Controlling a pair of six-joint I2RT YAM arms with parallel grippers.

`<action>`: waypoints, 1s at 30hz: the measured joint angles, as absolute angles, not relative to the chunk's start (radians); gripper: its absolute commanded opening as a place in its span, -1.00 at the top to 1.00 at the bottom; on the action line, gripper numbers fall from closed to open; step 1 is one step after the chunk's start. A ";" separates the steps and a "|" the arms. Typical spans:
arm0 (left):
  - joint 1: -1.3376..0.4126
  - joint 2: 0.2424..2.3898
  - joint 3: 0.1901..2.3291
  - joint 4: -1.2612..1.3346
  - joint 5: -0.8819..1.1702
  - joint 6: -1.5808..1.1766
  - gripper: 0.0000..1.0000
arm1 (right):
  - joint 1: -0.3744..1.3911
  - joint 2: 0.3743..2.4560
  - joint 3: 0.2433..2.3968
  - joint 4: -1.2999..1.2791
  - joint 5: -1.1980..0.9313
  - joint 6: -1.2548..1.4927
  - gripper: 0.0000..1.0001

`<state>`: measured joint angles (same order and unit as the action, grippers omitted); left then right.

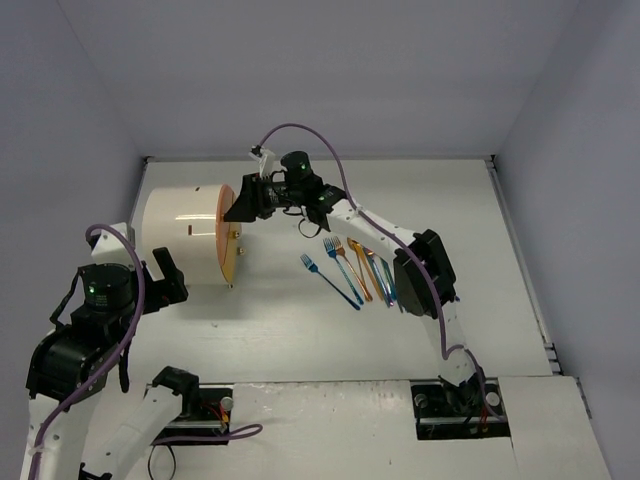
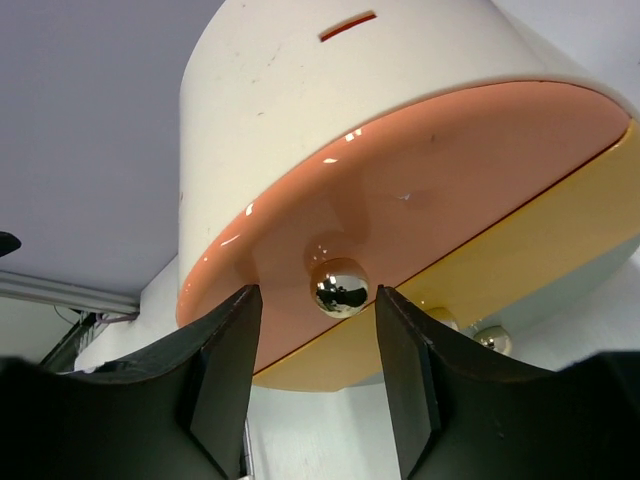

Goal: Sort the eating utensils into containers

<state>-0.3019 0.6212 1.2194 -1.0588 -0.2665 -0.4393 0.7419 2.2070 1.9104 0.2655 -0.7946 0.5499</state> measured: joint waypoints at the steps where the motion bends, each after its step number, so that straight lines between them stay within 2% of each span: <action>1: -0.302 0.621 1.219 -1.059 -0.266 -0.439 -0.86 | 0.743 2.207 1.912 0.266 -0.797 0.550 0.14; 8: -0.302 0.621 1.219 -1.059 -0.267 -0.439 -0.86 | 0.746 2.213 1.915 0.268 -0.802 0.549 0.42; 14: -0.302 0.621 1.219 -1.059 -0.266 -0.439 -0.86 | 0.745 2.224 1.915 0.273 -0.807 0.547 0.88; 15: -0.302 0.621 1.219 -1.059 -0.266 -0.439 -0.86 | 0.745 2.224 1.915 0.273 -0.808 0.546 0.89; 17: -0.302 0.621 1.219 -1.059 -0.266 -0.439 -0.86 | 0.745 2.224 1.915 0.273 -0.809 0.545 0.73; 19: -0.302 0.621 1.219 -1.059 -0.266 -0.439 -0.86 | 0.742 2.224 1.914 0.274 -0.809 0.545 0.38; 21: -0.302 0.621 1.219 -1.059 -0.266 -0.439 -0.86 | 0.740 2.224 1.911 0.278 -0.809 0.543 0.20; 30: -0.302 0.621 1.219 -1.059 -0.266 -0.439 -0.86 | 0.739 2.224 1.908 0.281 -0.813 0.533 0.15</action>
